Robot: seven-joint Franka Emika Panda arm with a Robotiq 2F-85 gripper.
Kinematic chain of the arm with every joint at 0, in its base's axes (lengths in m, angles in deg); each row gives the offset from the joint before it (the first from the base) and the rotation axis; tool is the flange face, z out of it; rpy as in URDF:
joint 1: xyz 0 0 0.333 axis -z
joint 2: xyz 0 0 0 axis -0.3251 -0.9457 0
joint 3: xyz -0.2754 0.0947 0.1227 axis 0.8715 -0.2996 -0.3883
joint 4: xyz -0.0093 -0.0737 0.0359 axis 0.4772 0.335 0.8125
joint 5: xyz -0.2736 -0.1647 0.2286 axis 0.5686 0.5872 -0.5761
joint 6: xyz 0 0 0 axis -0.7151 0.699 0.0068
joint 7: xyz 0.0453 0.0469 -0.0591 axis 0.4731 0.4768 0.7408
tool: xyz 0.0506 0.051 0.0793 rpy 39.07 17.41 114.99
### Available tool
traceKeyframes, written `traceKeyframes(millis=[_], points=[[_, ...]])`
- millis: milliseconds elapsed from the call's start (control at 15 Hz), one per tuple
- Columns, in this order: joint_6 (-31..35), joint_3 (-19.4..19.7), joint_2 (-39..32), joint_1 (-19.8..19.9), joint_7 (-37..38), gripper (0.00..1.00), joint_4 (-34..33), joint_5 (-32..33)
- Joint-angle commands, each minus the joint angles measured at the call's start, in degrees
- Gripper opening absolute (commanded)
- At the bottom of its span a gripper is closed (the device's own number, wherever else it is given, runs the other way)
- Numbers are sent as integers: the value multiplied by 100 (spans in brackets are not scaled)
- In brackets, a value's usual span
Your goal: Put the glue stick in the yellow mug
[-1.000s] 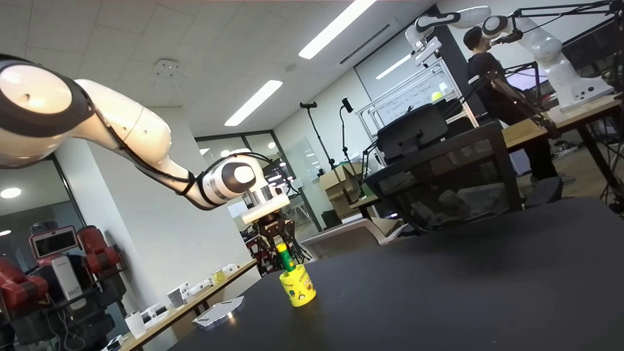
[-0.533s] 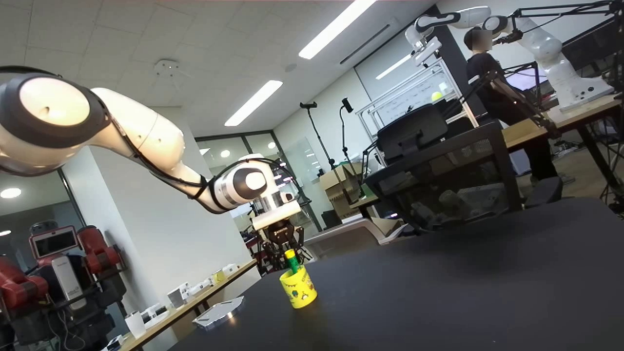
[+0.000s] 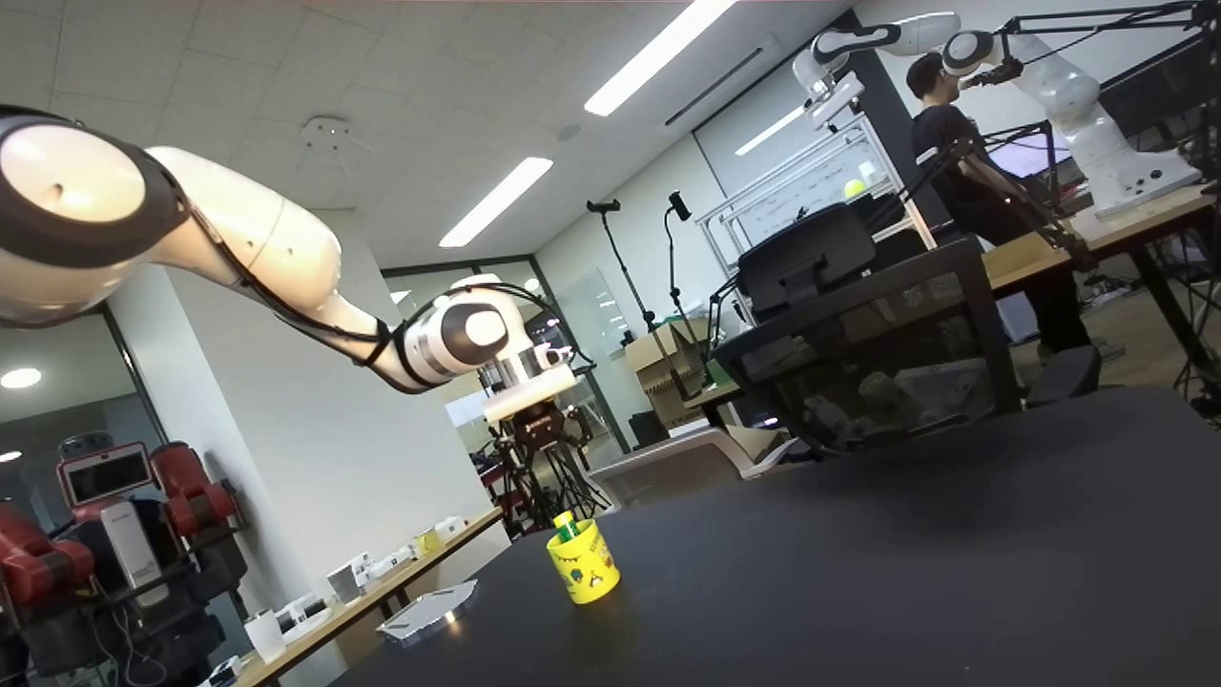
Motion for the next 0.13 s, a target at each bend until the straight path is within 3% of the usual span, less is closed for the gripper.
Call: traceKeyframes(millis=[0, 67], points=[[36, 31, 236, -17, 1, 93, 151, -19], [58, 44, 488, -8, -1, 100, 351, -25]])
